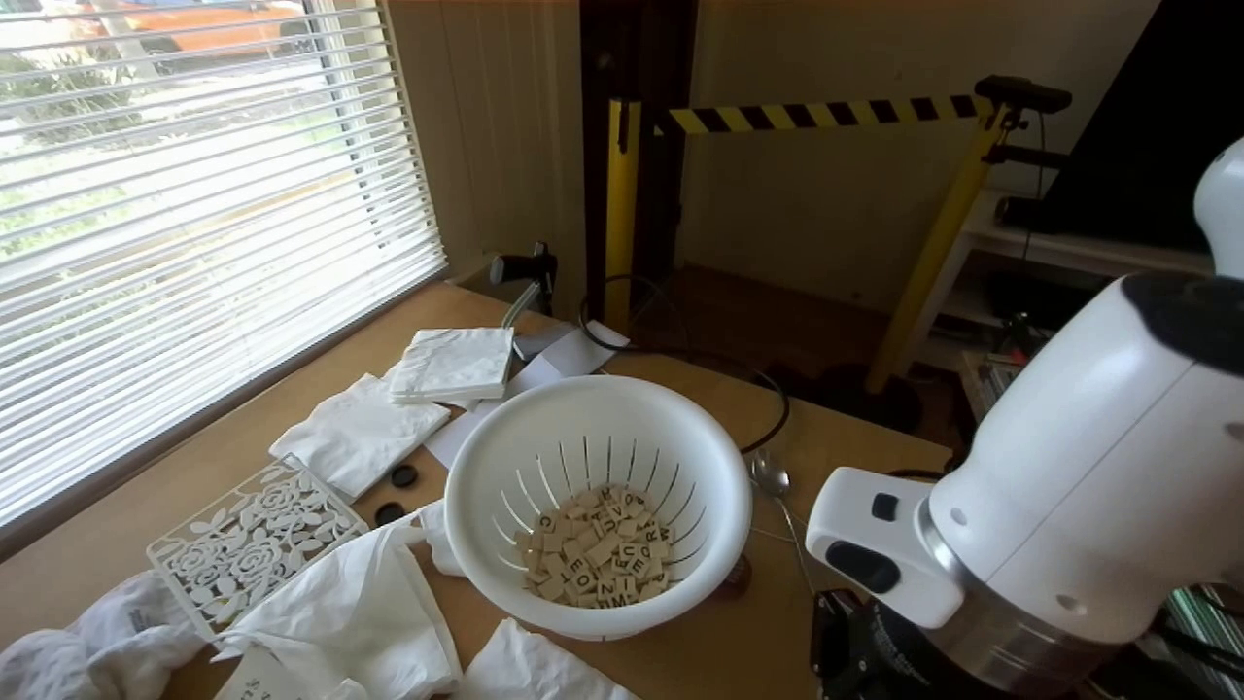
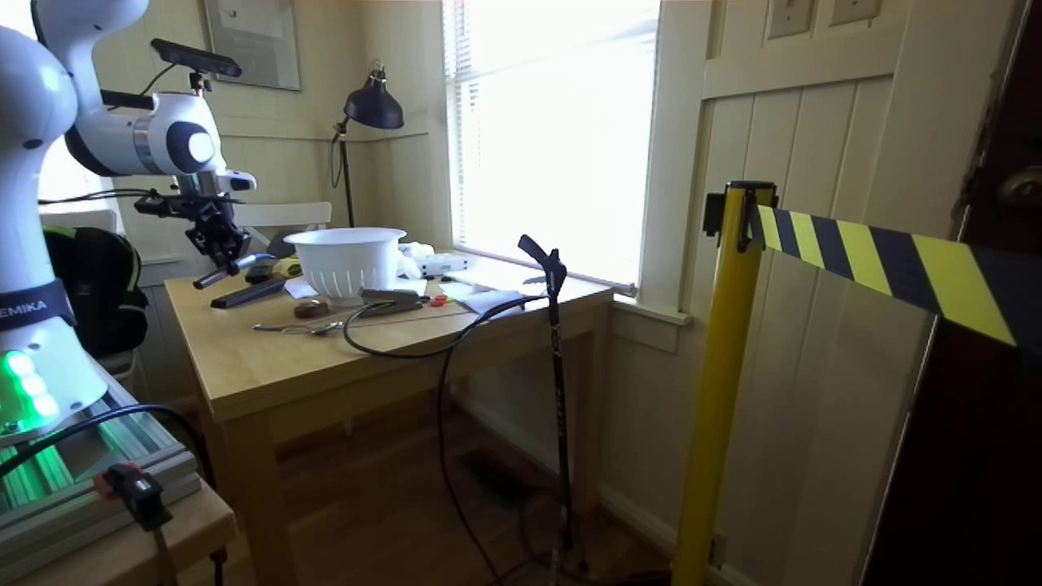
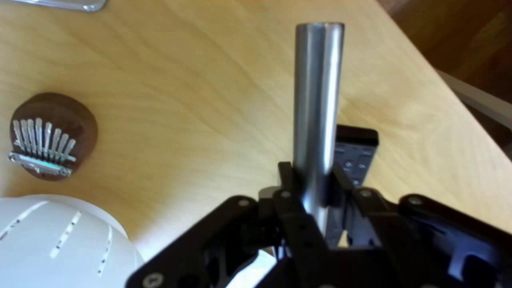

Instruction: Use the black spatula to stir the tiles in the white colander.

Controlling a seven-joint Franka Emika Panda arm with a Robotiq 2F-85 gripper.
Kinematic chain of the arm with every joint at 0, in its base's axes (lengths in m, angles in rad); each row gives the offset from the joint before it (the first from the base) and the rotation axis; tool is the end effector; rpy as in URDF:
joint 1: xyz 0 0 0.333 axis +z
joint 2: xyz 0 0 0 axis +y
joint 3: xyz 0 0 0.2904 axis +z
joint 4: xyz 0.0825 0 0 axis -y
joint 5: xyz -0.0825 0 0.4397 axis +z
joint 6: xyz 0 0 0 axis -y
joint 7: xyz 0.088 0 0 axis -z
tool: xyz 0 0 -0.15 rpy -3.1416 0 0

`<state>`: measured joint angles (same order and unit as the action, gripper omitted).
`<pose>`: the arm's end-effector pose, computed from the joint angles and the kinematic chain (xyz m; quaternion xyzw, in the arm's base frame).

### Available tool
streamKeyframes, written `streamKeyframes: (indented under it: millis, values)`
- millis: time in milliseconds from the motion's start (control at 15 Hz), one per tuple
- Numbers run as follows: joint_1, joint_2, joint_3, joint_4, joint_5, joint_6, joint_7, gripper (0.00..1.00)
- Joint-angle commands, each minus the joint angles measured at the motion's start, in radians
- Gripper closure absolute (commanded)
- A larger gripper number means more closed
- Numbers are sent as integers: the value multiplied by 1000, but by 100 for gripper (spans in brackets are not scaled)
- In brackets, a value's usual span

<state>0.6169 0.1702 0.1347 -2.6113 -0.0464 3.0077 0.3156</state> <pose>0.3472 0.3349 0.0972 -0.9654 -0.2346 -0.0952 0.0626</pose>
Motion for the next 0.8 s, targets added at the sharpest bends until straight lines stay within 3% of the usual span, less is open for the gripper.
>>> streamKeyframes:
  millis: [0,133,200,267,733]
  values:
    - [-86,-137,158,-46,214,-9,-117,94]
    - [-85,-188,184,-36,310,-47,-153,94]
    - [-79,-225,164,-36,295,-98,-128,94]
    - [-128,-254,191,-33,252,-150,-96,94]
    - [-298,-356,142,100,48,-722,-146,94]
